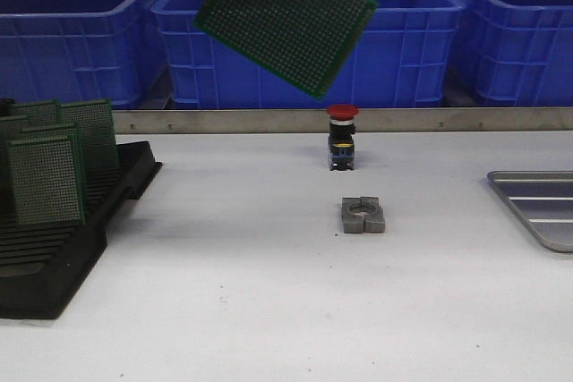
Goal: Place circuit board on tray
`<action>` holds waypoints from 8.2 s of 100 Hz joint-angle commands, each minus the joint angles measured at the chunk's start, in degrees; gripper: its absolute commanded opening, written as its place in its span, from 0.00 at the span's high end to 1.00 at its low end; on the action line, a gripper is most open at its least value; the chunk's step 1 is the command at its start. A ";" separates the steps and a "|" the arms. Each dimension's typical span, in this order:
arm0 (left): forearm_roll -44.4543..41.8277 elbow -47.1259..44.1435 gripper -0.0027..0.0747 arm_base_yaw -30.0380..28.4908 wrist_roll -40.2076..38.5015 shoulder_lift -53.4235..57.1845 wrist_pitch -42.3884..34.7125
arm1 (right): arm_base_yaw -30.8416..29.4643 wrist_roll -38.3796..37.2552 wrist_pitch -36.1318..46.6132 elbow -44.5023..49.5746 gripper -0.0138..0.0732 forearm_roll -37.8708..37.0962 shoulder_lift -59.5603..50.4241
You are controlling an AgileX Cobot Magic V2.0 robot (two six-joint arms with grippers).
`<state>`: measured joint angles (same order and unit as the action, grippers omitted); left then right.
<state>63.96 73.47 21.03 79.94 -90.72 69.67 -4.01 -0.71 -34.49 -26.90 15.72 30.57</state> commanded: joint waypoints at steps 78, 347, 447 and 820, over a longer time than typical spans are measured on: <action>4.65 1.84 0.99 0.46 -0.45 2.46 2.90 | 5.30 104.70 -17.72 -10.69 0.30 66.31 28.93; 7.00 5.38 0.30 -8.34 -0.32 2.46 -4.23 | -2.41 70.69 27.24 -15.12 0.18 67.07 58.63; -44.69 5.48 0.30 -13.37 -0.32 -0.85 -5.91 | -2.41 70.69 24.34 -15.12 0.10 67.07 57.28; -15.31 14.96 0.25 4.10 -4.90 -6.60 -2.46 | 16.93 86.96 -13.90 -21.22 0.92 71.78 57.52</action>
<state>45.37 86.57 24.64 75.52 -99.97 68.71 13.37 92.35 -48.68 -46.69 88.05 89.49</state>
